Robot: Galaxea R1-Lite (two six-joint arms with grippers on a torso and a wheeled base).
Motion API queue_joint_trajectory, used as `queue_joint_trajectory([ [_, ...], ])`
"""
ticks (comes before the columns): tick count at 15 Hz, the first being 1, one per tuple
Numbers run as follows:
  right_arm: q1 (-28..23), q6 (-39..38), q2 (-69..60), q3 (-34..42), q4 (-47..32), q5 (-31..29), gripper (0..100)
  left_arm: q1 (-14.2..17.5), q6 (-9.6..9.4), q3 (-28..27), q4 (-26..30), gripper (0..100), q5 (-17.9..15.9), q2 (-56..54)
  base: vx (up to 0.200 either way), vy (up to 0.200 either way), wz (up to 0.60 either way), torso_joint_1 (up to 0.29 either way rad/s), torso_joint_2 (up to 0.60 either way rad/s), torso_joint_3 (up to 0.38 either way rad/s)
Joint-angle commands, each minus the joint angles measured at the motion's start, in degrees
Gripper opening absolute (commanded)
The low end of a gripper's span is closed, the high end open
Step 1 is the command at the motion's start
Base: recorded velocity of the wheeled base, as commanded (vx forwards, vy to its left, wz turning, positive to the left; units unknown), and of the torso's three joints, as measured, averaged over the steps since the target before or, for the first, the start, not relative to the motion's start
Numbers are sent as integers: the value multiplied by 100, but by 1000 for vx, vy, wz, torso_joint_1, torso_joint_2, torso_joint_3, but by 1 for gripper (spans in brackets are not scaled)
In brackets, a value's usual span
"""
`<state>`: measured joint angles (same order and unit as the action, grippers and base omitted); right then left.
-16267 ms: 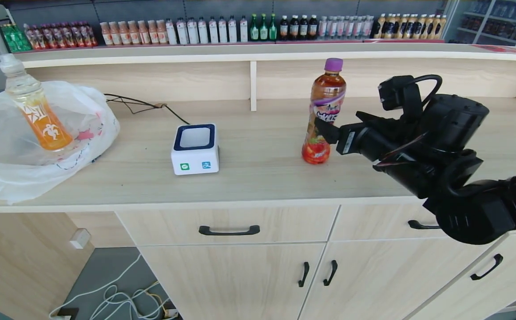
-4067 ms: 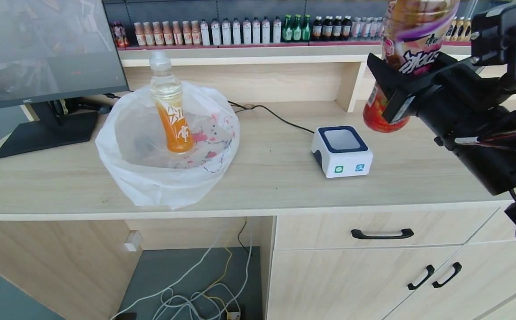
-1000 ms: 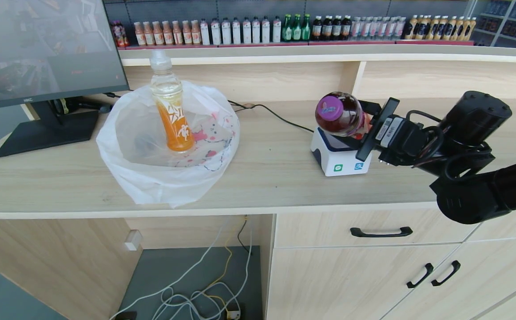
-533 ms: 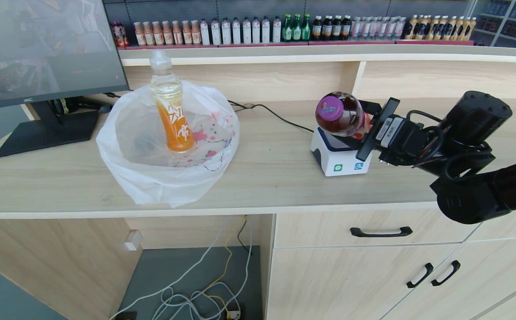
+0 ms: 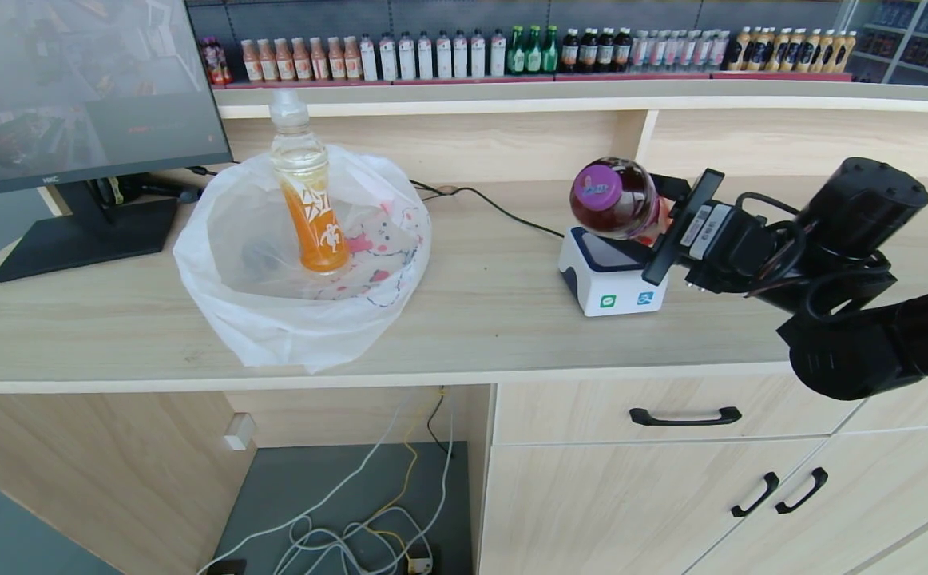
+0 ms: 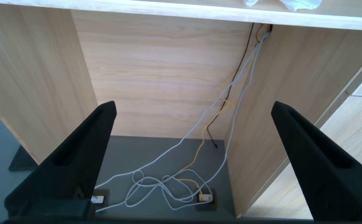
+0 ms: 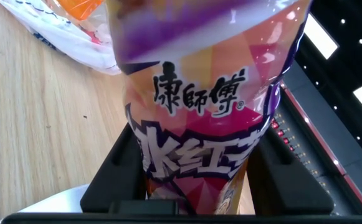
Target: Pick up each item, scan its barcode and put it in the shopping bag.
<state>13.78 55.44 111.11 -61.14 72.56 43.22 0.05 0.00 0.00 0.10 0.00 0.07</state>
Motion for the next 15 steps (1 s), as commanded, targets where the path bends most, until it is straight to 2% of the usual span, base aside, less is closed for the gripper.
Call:
queue_joint_trajectory([
  [1, 29, -25, -98, 40, 4, 3, 0, -5, 0, 0, -1, 100, 0, 1, 0, 0, 0, 0, 0, 0],
  [7, 125, -842, -546, -65, -5, -120, 0, 4, 18, 0, -1, 100, 0, 1, 0, 0, 0, 0, 0, 0],
  [13, 117, -2679, -1205, 172, 48, -1210, 0, 4, 18, 0, -1, 100, 0, 1, 0, 0, 0, 0, 0, 0],
  [15, 108, -3066, -1232, 269, 162, -1465, 0, 4, 18, 0, -1, 100, 0, 1, 0, 0, 0, 0, 0, 0],
])
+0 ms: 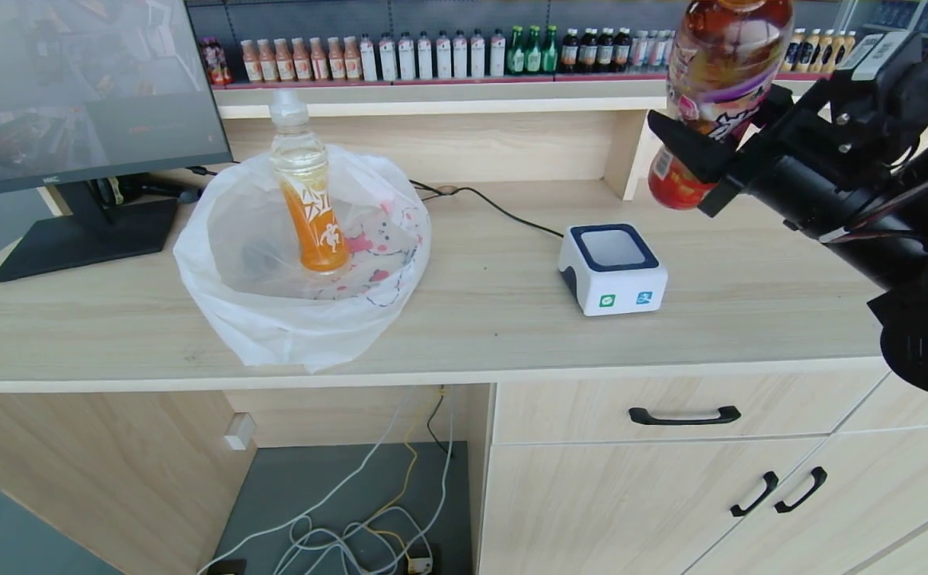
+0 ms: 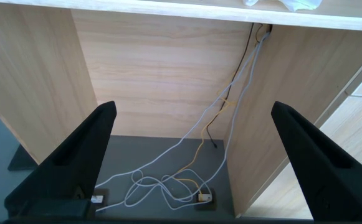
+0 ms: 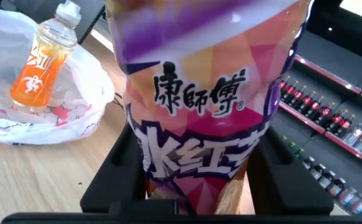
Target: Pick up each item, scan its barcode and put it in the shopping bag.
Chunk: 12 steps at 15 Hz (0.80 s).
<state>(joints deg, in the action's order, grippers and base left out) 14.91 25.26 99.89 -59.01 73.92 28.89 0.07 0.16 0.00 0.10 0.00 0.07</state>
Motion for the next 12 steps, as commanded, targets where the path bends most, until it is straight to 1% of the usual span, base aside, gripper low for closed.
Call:
queue_joint_trajectory([
  [1, -14, -381, -110, 215, 245, -358, 0, 1, 11, 0, -1, 100, 0, 1, 0, 0, 0, 0, 0, 0],
  [2, 12, -768, -110, 496, 527, -947, 0, 1, 11, 0, -1, 100, 9, 1, 0, 0, 0, 0, 0, 0],
  [3, 47, -997, -119, 725, 702, -1395, 0, 1, 11, 0, -1, 100, 0, 1, 0, 0, 0, 0, 0, 0],
  [4, 188, -1269, -136, 1041, 992, -2019, 0, 1, 11, 0, -1, 100, 9, 1, 0, 0, 0, 0, 0, 0],
  [7, 258, -1251, -136, 1604, 1537, -2212, 0, 1, 19, 0, -1, 100, 9, 1, 0, 0, 0, 0, 0, 0],
  [10, 267, -1594, -75, 1349, 1572, -2740, 0, 1, 19, 0, -1, 100, 0, 1, 0, 0, 0, 0, 0, 0],
  [12, 267, -1691, -57, 1305, 1581, -2951, 0, 1, 11, 0, -1, 100, 0, 1, 0, 0, 0, 0, 0, 0],
])
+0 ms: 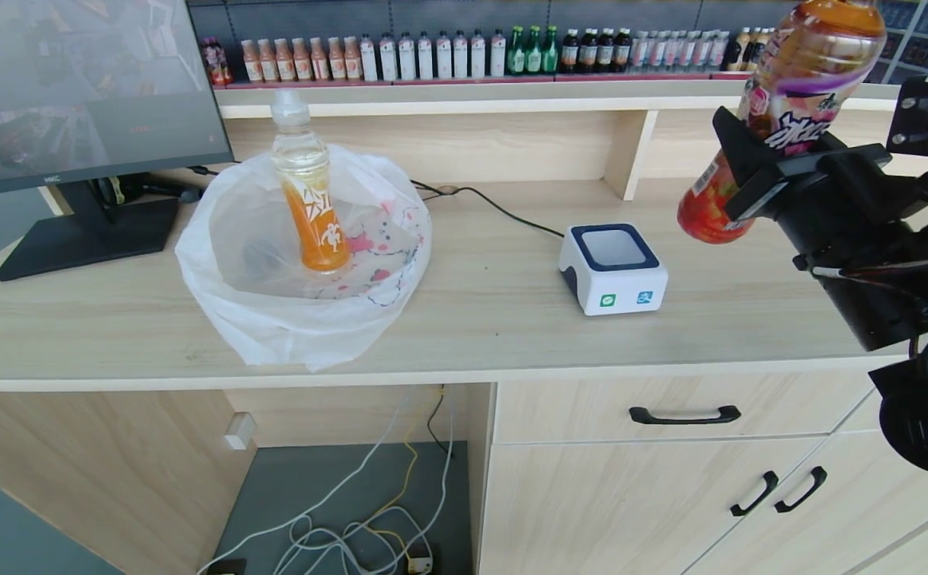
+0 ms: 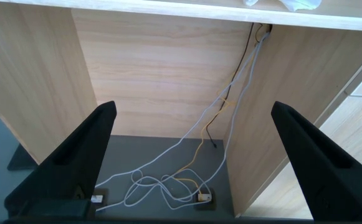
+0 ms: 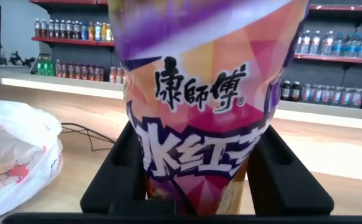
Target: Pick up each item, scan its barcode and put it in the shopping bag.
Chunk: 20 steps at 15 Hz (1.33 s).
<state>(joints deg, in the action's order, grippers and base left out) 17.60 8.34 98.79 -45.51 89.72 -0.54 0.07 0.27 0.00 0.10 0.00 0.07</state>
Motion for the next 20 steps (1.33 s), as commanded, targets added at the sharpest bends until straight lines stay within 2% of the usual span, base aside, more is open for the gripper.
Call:
queue_joint_trajectory([
  [1, -3, -8, 52, -64, 10, -105, 0, 1, 8, 0, -1, 100, 0, 1, 0, 200, 0, 2, -2, 2],
  [18, -29, -350, 35, -64, -7, -245, 0, 1, 8, 0, -1, 100, 0, 1, 0, 200, 0, 3, 2, 3],
  [20, -29, -676, 44, -151, -43, -219, 0, 1, 0, 0, -1, 100, 0, 1, 0, 100, 0, 1, 1, 1],
])
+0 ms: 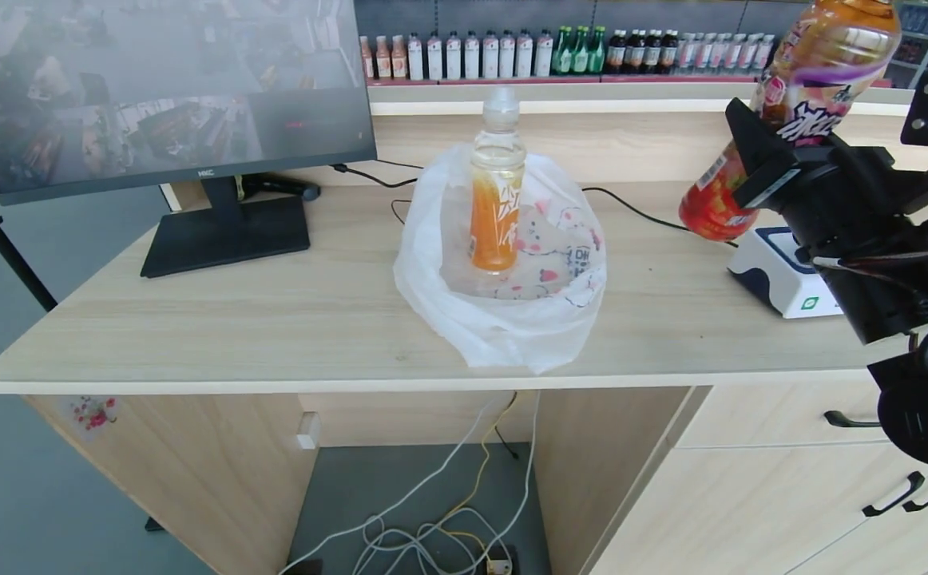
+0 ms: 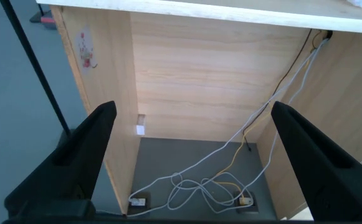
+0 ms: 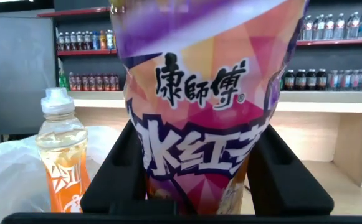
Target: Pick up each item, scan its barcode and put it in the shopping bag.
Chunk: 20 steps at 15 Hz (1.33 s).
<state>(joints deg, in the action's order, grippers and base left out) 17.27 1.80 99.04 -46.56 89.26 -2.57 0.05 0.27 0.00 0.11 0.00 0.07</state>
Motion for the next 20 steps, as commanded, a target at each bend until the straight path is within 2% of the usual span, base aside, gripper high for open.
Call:
queue_joint_trajectory([
  [1, 4, -49, 28, -82, -5, 99, 0, 4, -9, 0, -2, 100, 0, 1, 0, 0, 0, 0, 0, 0],
  [8, 39, -31, 327, -205, -31, 767, 0, -5, -27, 0, -2, 100, 0, 1, 0, 0, 0, 0, 0, 0],
  [12, 74, 189, 740, -416, -58, 820, 0, 4, -18, 0, -2, 100, 0, 1, 0, 0, 0, 0, 0, 0],
  [16, 83, 189, 1232, -969, -128, 829, 0, -5, -18, 0, -2, 100, 0, 1, 0, 0, 0, 0, 0, 0],
  [20, 408, 189, 1716, -1409, -172, 793, 0, -5, -18, 0, -2, 100, 0, 1, 0, 0, 0, 0, 0, 0],
])
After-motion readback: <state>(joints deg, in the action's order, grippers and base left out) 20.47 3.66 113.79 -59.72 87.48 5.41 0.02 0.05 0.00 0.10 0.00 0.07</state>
